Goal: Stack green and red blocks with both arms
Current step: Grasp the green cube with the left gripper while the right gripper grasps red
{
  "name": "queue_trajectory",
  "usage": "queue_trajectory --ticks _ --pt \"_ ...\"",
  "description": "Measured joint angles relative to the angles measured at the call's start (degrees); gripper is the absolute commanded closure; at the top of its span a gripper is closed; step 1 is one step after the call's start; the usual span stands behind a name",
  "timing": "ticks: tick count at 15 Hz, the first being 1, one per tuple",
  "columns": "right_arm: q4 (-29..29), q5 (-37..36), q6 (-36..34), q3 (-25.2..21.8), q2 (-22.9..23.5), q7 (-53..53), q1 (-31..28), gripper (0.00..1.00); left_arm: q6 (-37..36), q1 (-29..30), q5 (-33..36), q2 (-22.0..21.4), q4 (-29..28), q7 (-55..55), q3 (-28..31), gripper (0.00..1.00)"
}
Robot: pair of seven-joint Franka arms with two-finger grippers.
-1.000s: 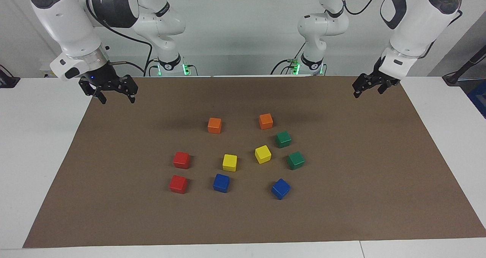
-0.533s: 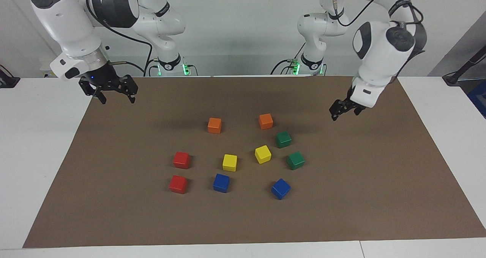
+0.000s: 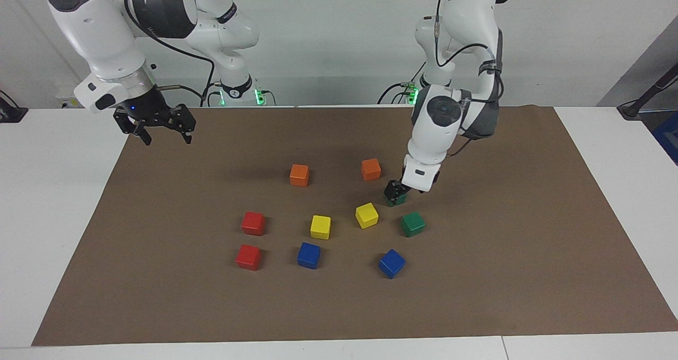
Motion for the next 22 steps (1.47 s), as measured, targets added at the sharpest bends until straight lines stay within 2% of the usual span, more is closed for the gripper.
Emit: queue_trajectory --ticks 4,9,12,22 --pt "-1.2 0.0 5.0 0.2 2.7 8.4 5.6 0.0 1.7 -1.0 1.3 1.6 -1.2 -0.8 0.5 0.0" --pt "-2.7 0.3 18.1 0.2 12.3 22.0 9.0 0.0 1.7 -0.7 1.6 1.5 -1.2 -0.5 1.0 0.0" --pt "-4.8 2.9 25.8 0.3 16.8 25.8 9.7 0.0 1.6 -0.7 1.7 1.5 -1.2 -0.5 1.1 0.0" --pt "-5.9 3.7 30.4 0.2 22.5 27.4 9.7 0.0 0.4 0.6 5.4 1.5 -2.5 2.6 1.5 0.0"
